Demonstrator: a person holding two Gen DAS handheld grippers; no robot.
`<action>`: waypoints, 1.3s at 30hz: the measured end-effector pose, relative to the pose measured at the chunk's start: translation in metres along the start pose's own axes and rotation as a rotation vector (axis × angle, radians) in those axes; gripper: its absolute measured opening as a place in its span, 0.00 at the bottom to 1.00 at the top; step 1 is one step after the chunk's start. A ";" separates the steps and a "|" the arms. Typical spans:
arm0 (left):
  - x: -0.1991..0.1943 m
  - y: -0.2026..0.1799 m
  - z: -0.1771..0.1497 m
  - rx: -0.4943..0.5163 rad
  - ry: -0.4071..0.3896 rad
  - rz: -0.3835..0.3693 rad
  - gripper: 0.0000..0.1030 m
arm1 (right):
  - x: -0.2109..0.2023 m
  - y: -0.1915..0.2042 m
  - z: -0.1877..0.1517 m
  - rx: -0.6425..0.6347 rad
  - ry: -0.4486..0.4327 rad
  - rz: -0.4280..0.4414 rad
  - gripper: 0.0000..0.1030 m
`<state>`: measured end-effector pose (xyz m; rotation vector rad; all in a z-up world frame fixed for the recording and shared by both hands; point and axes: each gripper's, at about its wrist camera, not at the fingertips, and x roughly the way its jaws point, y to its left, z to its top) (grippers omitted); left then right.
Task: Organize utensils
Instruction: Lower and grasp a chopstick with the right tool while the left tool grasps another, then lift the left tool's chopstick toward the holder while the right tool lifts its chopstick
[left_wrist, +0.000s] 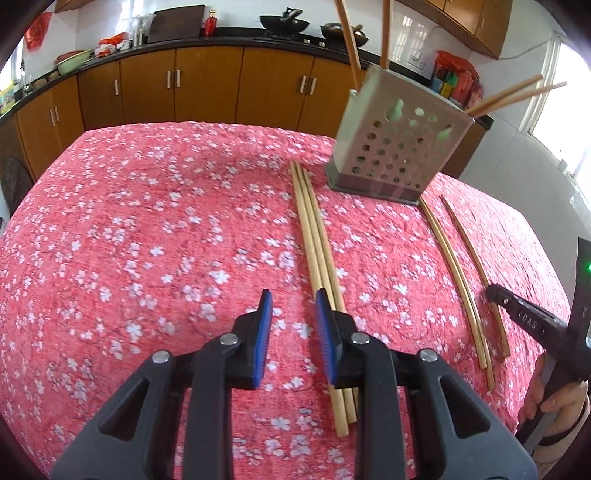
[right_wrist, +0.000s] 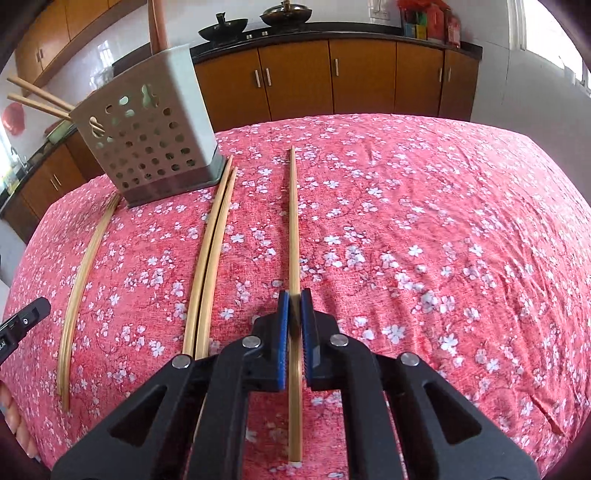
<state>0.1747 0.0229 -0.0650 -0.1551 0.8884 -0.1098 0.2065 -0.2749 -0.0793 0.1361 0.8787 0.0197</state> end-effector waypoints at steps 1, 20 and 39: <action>0.002 -0.002 -0.001 0.010 0.007 -0.004 0.21 | 0.000 0.000 -0.001 -0.004 -0.001 -0.002 0.07; 0.030 -0.009 0.003 0.078 0.054 0.105 0.08 | -0.009 0.009 -0.008 -0.072 -0.009 0.010 0.08; 0.026 0.050 0.012 -0.018 -0.009 0.116 0.09 | -0.003 -0.027 0.005 0.002 -0.026 -0.058 0.08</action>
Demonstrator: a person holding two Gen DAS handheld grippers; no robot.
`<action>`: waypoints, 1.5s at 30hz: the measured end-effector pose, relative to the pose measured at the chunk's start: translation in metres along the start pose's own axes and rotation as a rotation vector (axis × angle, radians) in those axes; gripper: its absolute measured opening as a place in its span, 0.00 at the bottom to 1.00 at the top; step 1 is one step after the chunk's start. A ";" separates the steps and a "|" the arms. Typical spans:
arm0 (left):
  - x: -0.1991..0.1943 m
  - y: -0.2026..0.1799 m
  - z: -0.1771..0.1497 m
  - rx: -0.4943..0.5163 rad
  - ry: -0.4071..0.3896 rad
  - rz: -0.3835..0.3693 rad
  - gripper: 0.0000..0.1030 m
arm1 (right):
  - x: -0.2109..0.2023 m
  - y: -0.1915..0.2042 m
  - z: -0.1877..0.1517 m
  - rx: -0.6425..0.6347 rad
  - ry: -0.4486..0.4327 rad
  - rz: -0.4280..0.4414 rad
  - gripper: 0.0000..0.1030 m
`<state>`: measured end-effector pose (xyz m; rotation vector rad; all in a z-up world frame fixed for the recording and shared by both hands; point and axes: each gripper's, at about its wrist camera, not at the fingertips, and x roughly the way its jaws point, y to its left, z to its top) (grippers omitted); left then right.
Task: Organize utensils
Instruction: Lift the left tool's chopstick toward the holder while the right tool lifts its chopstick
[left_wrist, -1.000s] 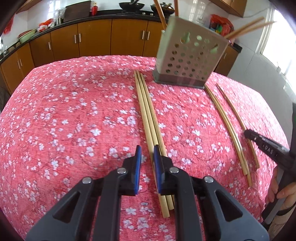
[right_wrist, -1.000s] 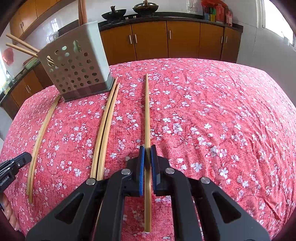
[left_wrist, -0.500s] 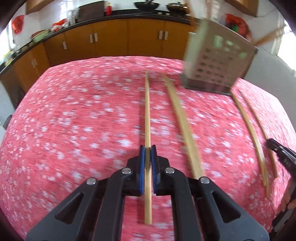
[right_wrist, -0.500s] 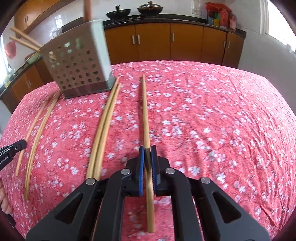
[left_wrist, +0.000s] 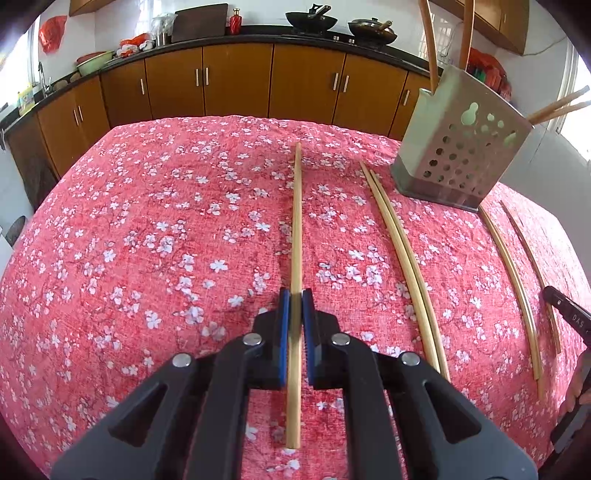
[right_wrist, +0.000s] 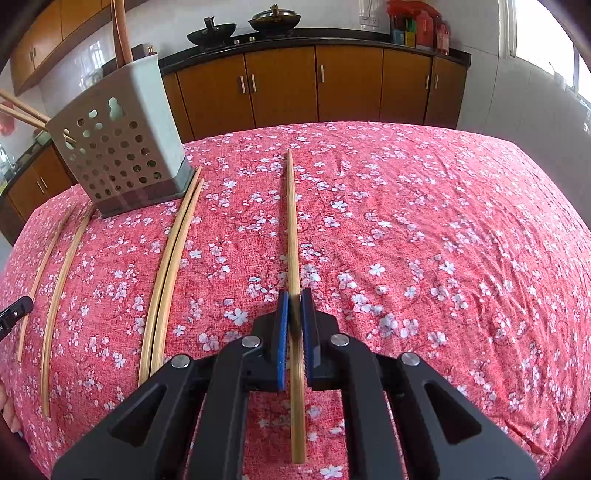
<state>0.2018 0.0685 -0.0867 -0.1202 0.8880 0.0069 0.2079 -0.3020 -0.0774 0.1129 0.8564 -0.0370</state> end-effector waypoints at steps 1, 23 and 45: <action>-0.003 0.000 -0.002 -0.003 -0.001 -0.001 0.09 | 0.000 0.000 0.000 0.000 0.000 0.000 0.08; -0.004 0.000 -0.003 -0.011 0.000 -0.004 0.10 | -0.002 -0.003 0.000 0.016 0.000 0.017 0.08; -0.003 -0.015 -0.005 0.063 0.004 0.058 0.19 | -0.009 -0.001 -0.003 0.011 0.001 0.012 0.08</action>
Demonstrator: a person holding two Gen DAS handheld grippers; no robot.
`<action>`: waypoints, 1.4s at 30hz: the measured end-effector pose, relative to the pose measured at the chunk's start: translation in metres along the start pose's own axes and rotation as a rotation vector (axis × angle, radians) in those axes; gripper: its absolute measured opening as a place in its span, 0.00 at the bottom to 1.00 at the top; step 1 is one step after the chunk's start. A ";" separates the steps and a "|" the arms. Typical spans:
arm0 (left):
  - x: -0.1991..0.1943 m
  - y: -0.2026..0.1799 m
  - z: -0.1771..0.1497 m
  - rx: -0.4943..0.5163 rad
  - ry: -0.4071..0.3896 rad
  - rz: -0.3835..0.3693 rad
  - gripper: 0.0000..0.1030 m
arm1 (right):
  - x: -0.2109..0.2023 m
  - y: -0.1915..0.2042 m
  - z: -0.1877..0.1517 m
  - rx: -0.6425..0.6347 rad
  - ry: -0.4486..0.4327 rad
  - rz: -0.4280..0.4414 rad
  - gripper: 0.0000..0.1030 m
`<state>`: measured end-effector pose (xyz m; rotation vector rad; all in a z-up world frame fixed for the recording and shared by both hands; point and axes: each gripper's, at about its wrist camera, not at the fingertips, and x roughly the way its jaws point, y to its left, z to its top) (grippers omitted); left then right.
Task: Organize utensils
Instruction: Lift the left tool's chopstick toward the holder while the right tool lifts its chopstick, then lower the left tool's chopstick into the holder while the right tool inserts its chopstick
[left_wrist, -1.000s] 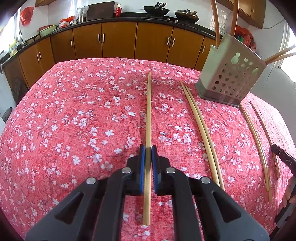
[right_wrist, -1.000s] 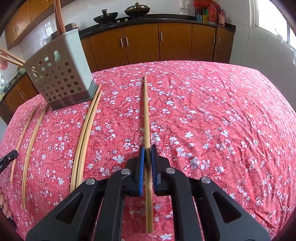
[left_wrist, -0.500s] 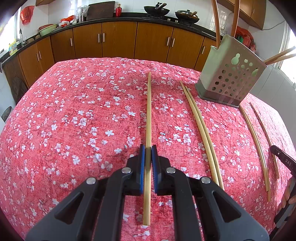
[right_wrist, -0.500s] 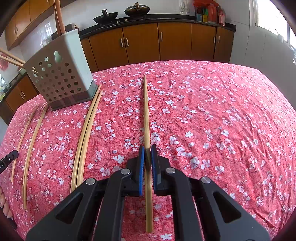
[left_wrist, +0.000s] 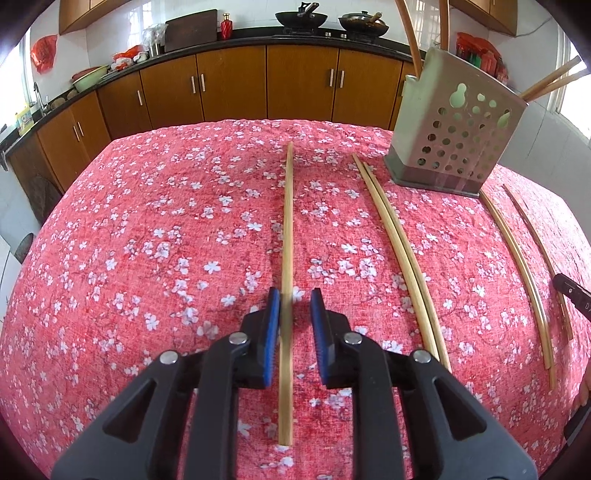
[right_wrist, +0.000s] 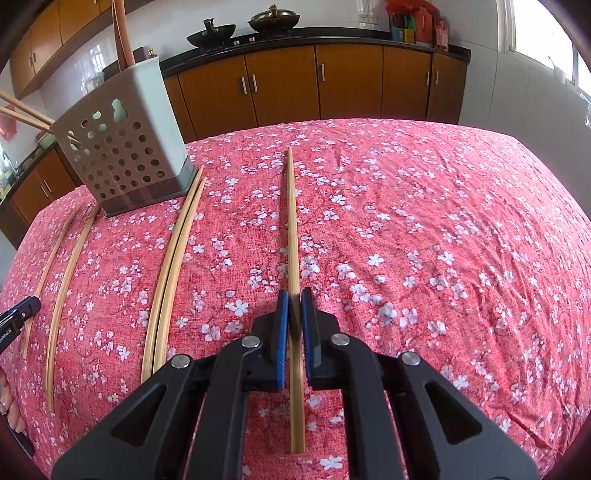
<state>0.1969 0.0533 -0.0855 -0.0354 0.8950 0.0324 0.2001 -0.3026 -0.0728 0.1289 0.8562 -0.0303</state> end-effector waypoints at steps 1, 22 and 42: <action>-0.001 0.000 -0.001 -0.002 0.000 0.001 0.19 | -0.001 0.001 0.000 -0.004 0.000 -0.004 0.08; -0.093 0.022 0.029 -0.092 -0.216 -0.065 0.07 | -0.092 -0.023 0.034 0.051 -0.263 0.055 0.07; -0.132 0.022 0.061 -0.055 -0.288 -0.079 0.07 | -0.125 -0.005 0.058 0.032 -0.393 0.110 0.07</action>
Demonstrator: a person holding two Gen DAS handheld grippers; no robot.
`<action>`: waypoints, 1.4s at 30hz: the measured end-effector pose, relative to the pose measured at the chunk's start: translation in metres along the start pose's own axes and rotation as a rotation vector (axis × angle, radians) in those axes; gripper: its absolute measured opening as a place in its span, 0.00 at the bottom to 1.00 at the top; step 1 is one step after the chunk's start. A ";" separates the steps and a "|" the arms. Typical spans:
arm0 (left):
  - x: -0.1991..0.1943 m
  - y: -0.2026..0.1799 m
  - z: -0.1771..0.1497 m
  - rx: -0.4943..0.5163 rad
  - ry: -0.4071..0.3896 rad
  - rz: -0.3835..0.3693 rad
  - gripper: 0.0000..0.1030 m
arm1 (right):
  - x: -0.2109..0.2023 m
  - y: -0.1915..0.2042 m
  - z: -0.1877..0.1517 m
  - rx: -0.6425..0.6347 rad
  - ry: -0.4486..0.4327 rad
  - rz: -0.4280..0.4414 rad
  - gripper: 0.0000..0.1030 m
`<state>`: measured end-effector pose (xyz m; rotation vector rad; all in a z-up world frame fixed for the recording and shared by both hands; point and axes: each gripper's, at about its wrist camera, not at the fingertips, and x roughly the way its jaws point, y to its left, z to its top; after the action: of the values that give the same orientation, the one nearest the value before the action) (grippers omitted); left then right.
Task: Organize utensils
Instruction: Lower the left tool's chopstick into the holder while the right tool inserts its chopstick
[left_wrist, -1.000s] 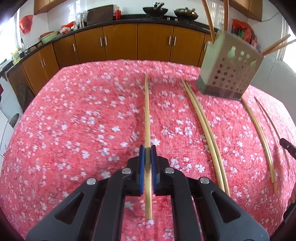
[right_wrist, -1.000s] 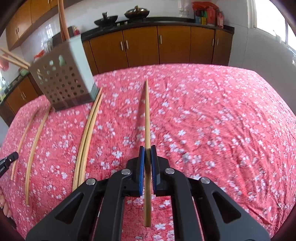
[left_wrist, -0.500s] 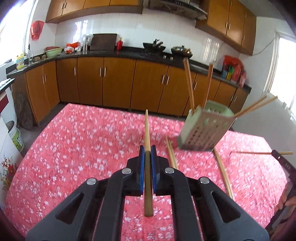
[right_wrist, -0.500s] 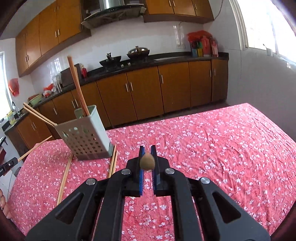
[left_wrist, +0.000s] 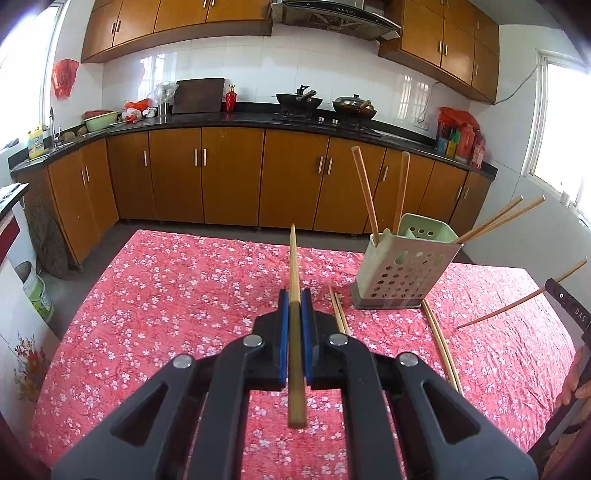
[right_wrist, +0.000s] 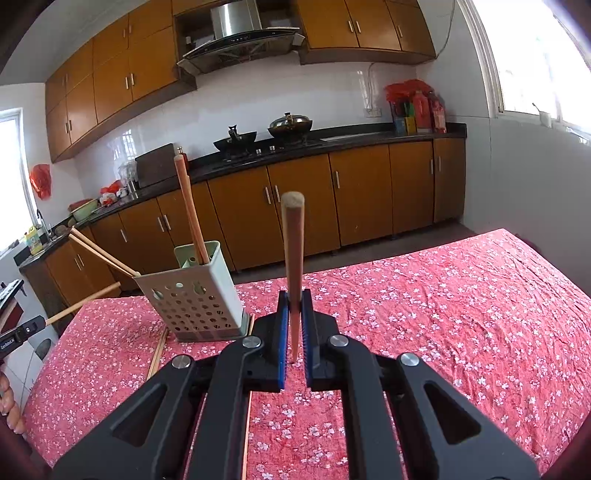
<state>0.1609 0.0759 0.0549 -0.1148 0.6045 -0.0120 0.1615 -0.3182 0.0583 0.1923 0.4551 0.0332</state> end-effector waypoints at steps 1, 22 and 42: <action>0.000 0.000 -0.001 -0.001 0.000 0.001 0.07 | 0.000 0.001 0.000 -0.001 0.001 0.000 0.07; -0.059 -0.032 0.049 0.014 -0.122 -0.160 0.07 | -0.049 0.046 0.058 -0.013 -0.156 0.213 0.07; -0.034 -0.097 0.121 0.055 -0.192 -0.219 0.07 | -0.009 0.084 0.108 -0.019 -0.341 0.184 0.07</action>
<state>0.2035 -0.0059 0.1835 -0.1269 0.3973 -0.2273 0.2013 -0.2551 0.1732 0.2165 0.0957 0.1819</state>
